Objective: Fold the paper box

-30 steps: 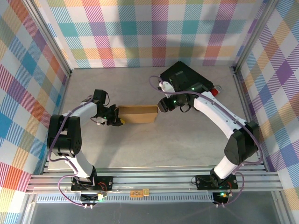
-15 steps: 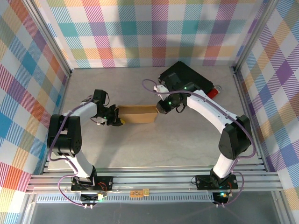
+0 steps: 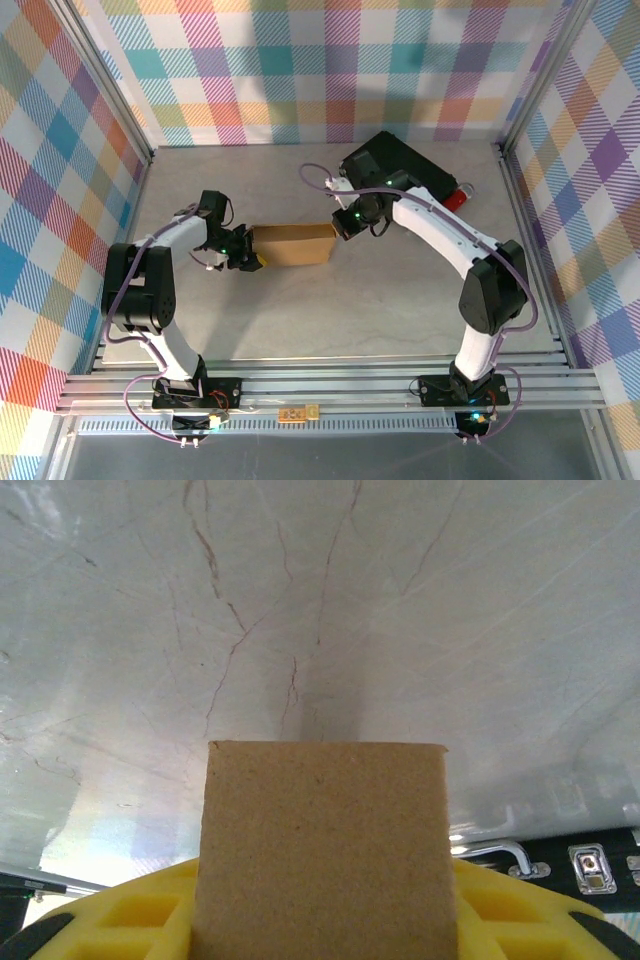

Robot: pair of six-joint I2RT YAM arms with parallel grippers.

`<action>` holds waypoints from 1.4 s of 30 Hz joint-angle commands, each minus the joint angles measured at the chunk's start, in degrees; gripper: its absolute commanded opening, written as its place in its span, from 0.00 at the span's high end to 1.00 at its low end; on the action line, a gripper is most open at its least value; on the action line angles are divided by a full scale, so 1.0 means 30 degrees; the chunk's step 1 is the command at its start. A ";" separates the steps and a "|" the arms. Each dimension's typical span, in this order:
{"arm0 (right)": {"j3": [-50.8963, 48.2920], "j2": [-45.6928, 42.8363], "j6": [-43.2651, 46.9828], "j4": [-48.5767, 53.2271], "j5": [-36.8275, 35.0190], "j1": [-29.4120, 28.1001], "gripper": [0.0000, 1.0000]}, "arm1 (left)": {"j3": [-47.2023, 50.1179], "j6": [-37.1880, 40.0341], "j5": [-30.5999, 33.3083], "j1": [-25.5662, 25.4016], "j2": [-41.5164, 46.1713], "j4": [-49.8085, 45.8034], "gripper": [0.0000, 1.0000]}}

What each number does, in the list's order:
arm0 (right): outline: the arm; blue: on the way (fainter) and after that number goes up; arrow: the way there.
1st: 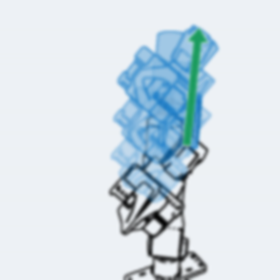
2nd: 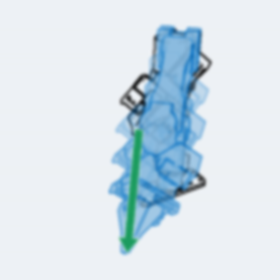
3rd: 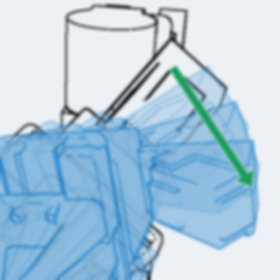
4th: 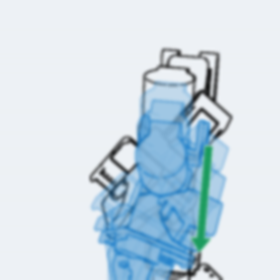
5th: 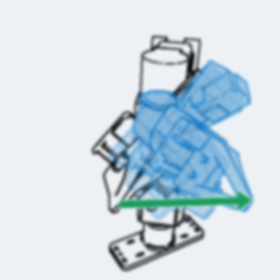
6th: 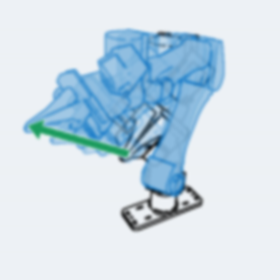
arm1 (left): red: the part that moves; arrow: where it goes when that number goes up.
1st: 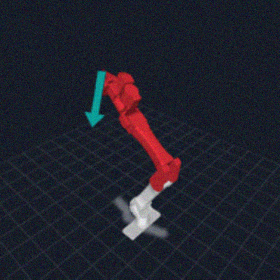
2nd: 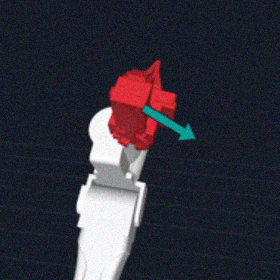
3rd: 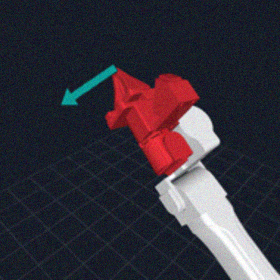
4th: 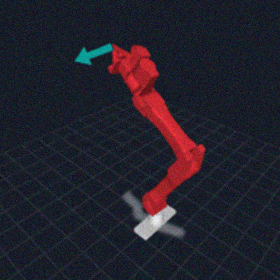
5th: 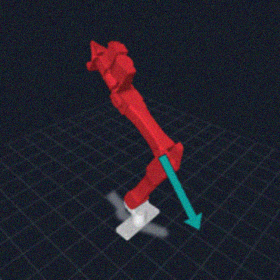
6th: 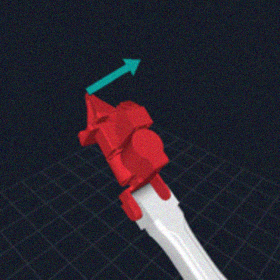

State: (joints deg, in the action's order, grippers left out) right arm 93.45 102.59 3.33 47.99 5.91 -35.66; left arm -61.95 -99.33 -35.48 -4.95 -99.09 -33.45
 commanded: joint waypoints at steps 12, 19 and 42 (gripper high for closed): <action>0.2146 0.1050 -0.1180 0.1256 -0.0278 -0.0322 0.79 | -0.0121 -0.0600 0.0769 0.0185 -0.0338 -0.1300 1.00; 0.1655 0.0982 -0.1228 0.0942 -0.0477 -0.0328 0.77 | -0.0120 -0.0628 0.0754 0.0207 -0.0277 -0.1209 1.00; 0.4328 0.2308 -0.3438 0.2764 -0.0737 -0.0330 1.00 | -0.0047 -0.0963 0.0762 0.0216 -0.0222 -0.0863 1.00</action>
State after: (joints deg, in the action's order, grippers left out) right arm 103.35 109.30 -3.99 54.59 2.00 -36.36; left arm -62.19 -100.95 -35.83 -4.73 -99.39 -34.13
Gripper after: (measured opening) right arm 0.065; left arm 0.430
